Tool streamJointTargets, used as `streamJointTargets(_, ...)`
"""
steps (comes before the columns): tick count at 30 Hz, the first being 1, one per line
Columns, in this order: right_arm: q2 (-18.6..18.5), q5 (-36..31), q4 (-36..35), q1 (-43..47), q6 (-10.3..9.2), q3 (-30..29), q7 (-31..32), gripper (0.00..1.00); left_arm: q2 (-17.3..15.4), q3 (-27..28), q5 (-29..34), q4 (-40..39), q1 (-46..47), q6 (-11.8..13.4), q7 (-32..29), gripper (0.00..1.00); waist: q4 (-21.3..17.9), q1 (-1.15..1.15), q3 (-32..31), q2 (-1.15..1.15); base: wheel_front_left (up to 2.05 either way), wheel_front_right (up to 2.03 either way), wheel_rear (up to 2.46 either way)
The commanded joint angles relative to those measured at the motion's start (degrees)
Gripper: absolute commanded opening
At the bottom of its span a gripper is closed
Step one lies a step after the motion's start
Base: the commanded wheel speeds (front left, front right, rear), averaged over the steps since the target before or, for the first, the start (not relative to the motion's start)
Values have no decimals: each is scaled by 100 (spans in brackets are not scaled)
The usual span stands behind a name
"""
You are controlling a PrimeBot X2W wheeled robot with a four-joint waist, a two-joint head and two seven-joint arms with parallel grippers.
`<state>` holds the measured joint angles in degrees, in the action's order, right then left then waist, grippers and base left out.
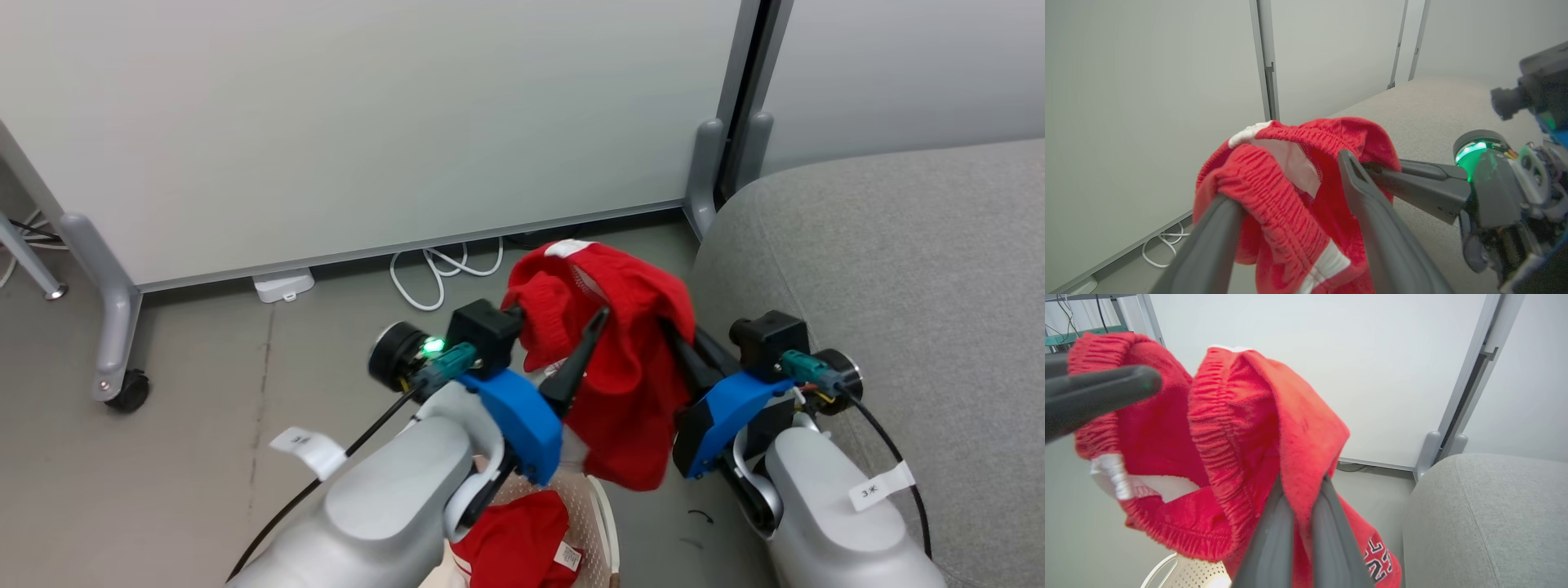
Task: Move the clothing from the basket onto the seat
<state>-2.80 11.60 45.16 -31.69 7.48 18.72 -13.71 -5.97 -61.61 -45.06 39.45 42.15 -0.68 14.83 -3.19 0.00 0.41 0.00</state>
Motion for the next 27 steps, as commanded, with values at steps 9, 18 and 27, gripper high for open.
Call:
streamJointTargets(9,-17,-253,-325,-173,3,-420,-81,0,-616,722,445,-986,-877,181,43,100,-191,0,120,0,0,0,0)
streamJointTargets(18,-15,-370,-759,-172,3,-513,-7,0,-1141,1542,1010,-1896,-1962,310,44,100,-541,0,303,0,0,0,0)
streamJointTargets(27,-13,-307,-1136,-113,3,-408,99,0,-1287,2758,1767,-2973,-3037,133,40,100,-1223,0,489,0,0,0,0)
